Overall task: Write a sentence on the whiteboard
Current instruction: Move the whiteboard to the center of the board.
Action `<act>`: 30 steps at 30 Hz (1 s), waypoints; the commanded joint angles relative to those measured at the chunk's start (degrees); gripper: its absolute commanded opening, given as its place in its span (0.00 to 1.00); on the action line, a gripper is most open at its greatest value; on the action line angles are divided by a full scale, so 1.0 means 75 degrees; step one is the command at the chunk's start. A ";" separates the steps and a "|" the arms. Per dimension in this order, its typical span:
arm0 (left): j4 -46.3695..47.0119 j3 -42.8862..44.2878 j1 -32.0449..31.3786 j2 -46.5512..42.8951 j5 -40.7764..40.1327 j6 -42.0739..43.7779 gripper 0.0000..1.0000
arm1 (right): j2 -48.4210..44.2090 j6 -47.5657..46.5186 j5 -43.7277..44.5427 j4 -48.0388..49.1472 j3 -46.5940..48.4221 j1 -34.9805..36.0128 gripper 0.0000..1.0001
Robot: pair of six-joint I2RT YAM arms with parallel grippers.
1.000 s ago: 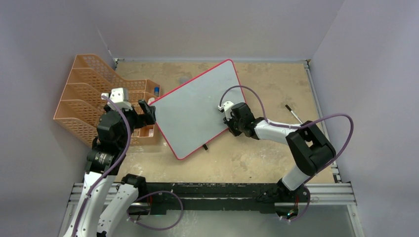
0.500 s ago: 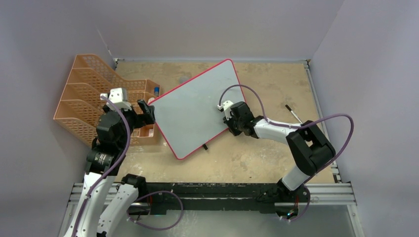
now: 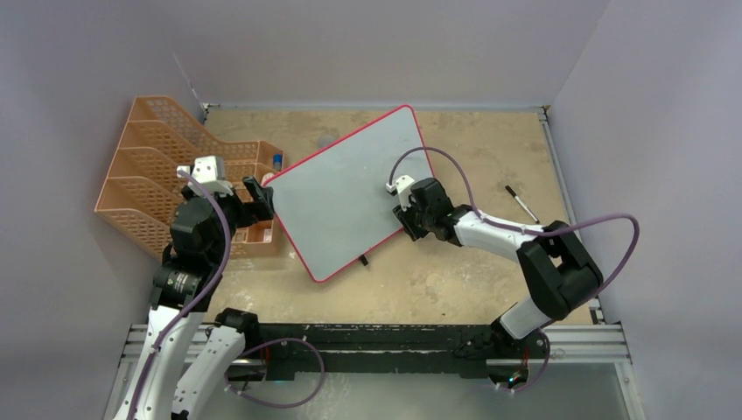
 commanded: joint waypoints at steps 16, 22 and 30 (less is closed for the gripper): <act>0.0290 -0.0006 -0.0016 0.0325 0.0589 -0.0133 1.00 | -0.0430 0.1254 0.0024 0.0530 0.0036 0.0051 0.32; 0.0291 -0.0077 -0.0016 0.0288 0.0657 -0.0068 1.00 | -0.0475 0.1620 0.0301 0.0415 0.0231 0.0049 0.32; 0.0046 -0.0024 -0.0016 0.0693 0.0885 -0.1027 0.98 | -0.1597 0.2492 0.0660 0.1084 0.0005 0.0044 0.40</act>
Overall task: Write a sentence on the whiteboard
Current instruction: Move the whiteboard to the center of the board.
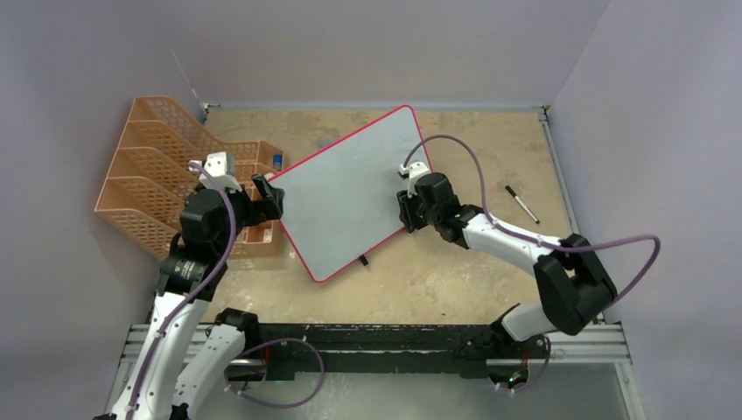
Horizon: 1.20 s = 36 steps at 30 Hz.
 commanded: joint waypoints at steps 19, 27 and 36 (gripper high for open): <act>0.0070 -0.0097 -0.0016 0.0398 0.0637 -0.0564 0.97 | -0.1317 0.1106 -0.0407 0.0865 0.0173 -0.4090 0.66; 0.0257 0.0049 -0.0016 0.0568 0.0324 -0.0129 0.99 | 0.0177 0.1274 0.0206 0.0403 0.0795 -0.5717 0.74; 0.0493 -0.0183 -0.0268 0.0189 -0.0096 0.0255 1.00 | 0.1335 0.1140 0.0266 0.0594 0.1196 -0.6568 0.84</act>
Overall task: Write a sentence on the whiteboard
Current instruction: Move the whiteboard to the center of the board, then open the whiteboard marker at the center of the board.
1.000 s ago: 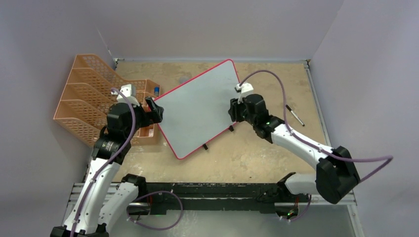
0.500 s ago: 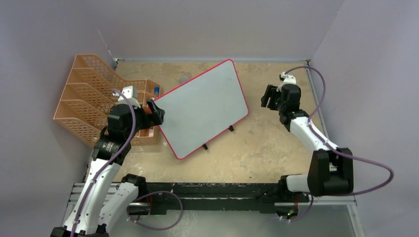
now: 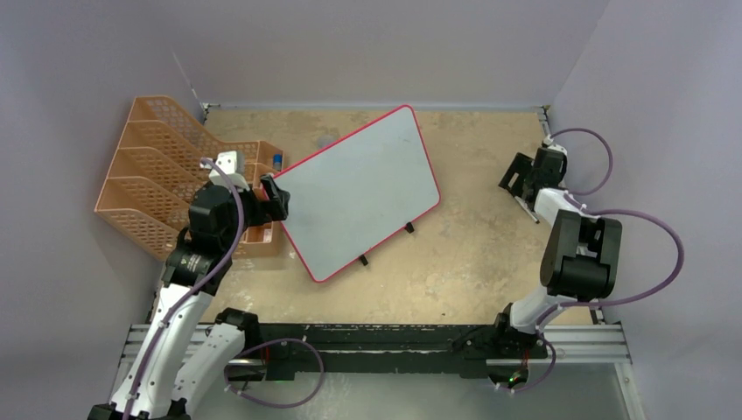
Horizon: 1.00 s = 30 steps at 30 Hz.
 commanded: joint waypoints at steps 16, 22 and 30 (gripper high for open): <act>0.0614 -0.0313 -0.0375 -0.0575 -0.0543 0.0410 1.00 | 0.1003 -0.0142 -0.0220 -0.0909 0.0787 -0.0319 0.84; 0.0614 -0.0328 -0.0415 -0.0749 -0.0586 0.0422 1.00 | 0.0629 -0.0070 -0.0121 -0.1735 0.0762 -0.0277 0.76; 0.0614 -0.0371 -0.0505 -0.0912 -0.0573 0.0422 1.00 | 0.0488 -0.0165 0.0239 -0.2158 0.0688 0.0031 0.63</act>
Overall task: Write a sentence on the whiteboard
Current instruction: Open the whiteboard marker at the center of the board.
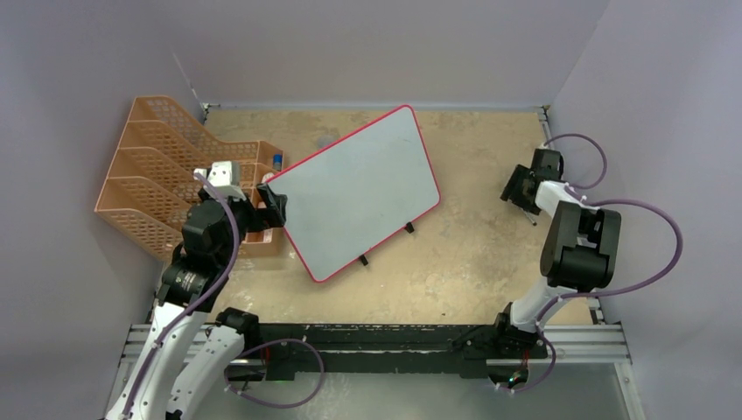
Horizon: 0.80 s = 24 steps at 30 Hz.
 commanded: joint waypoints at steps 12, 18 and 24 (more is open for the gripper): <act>0.0323 -0.0096 -0.0068 -0.0081 -0.0004 0.0104 1.00 | -0.0526 -0.0035 0.0857 -0.0272 0.0354 0.0322 0.69; 0.0335 -0.0104 -0.0069 -0.0064 -0.0004 0.0128 1.00 | 0.0281 -0.0240 0.0748 -0.0301 0.0938 0.0303 0.71; 0.0340 -0.0115 -0.0069 -0.0071 -0.0004 0.0139 1.00 | 0.0662 -0.0392 0.0627 -0.0195 0.0978 0.0082 0.72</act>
